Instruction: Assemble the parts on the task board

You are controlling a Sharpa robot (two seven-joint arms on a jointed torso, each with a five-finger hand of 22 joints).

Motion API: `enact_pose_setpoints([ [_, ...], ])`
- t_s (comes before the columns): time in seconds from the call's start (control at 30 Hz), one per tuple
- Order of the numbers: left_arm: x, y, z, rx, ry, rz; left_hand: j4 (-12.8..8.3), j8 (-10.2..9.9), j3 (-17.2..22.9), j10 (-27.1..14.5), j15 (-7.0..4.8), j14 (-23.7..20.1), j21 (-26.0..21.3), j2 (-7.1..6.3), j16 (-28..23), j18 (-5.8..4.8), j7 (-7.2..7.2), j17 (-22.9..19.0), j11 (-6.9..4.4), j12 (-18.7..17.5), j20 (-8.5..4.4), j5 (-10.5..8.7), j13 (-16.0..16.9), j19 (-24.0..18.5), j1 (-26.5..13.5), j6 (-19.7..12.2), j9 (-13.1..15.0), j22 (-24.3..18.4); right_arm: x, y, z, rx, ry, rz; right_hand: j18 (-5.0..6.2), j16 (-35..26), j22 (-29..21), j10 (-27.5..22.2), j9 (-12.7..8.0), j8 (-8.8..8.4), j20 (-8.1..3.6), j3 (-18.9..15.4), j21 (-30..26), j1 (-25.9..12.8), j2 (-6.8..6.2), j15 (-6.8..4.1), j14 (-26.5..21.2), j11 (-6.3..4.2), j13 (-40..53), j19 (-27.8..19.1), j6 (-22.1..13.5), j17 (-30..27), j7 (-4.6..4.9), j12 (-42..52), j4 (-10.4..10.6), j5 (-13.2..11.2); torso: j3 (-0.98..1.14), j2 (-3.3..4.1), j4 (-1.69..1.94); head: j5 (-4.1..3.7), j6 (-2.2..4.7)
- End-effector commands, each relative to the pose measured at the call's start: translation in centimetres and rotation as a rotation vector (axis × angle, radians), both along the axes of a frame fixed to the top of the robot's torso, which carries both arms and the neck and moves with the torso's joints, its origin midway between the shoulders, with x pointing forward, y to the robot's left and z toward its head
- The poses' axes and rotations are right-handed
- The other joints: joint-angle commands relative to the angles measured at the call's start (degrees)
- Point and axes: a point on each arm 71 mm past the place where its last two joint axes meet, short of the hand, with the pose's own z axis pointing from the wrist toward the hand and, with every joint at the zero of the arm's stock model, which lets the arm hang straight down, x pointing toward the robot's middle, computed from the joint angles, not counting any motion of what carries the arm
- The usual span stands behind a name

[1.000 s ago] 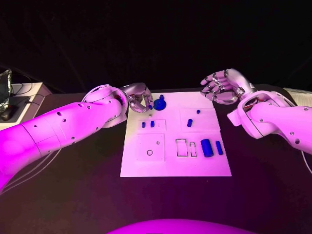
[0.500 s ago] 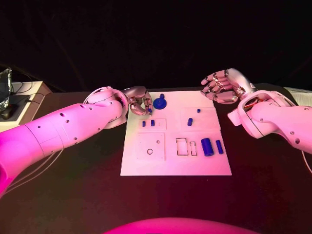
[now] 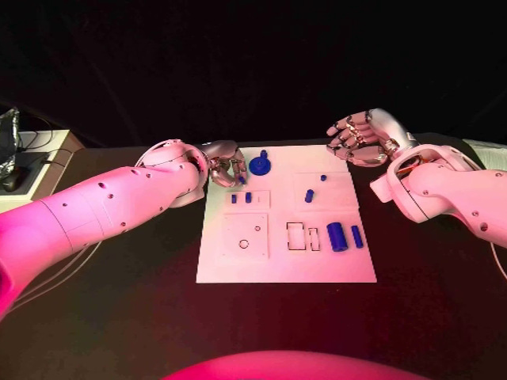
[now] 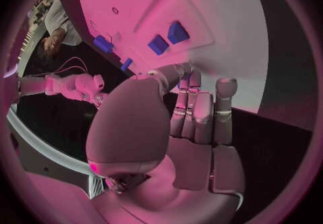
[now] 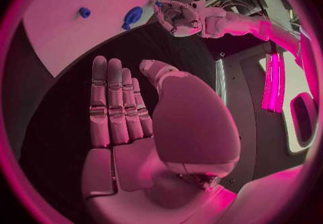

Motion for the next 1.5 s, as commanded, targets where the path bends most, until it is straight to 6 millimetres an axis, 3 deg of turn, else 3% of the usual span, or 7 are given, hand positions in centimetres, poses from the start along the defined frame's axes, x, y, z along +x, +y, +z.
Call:
enact_pose_setpoints([
  [0.03, -0.14, -0.2, -0.18, 0.023, 0.022, -0.015, -0.3, 0.1, -0.1, 0.4, 0.02, 0.3, 0.2, 0.03, 0.3, -0.29, 0.03, 0.0, -0.11, -0.4, 0.33, -0.12, 0.0, 0.2, -0.4, 0.4, 0.9, 0.0, -0.05, 0.18, -0.01, -0.003, -0.002, 0.02, 0.57, -0.4, -0.1, 0.1, -0.1, -0.28, 0.04, 0.1, -0.4, -0.4, 0.25, -0.05, -0.5, 0.28, -0.1, -0.2, 0.1, -0.1, 0.31, -0.4, -0.4, 0.1, -0.02, -0.04, -0.01, 0.02, -0.06],
  [1.5, -0.45, -1.12, -0.74, 0.038, 0.041, -0.037, -0.4, -0.1, -0.6, 1.5, -0.05, 0.6, 0.6, 0.19, 0.6, -0.44, -0.08, 0.5, -0.28, -1.3, 0.36, -0.35, 0.2, 0.9, -0.6, 1.0, 1.1, 0.8, -0.08, 0.16, -0.05, -0.004, 0.003, 0.021, 0.59, -1.6, -1.1, 0.1, -0.1, -0.29, 0.2, 0.1, -1.3, -0.5, 0.31, 0.09, -0.6, 0.34, -0.7, -0.2, 0.1, -0.5, 0.33, -0.5, -0.6, 0.1, 0.0, -0.01, -0.03, -0.42, -0.38],
])
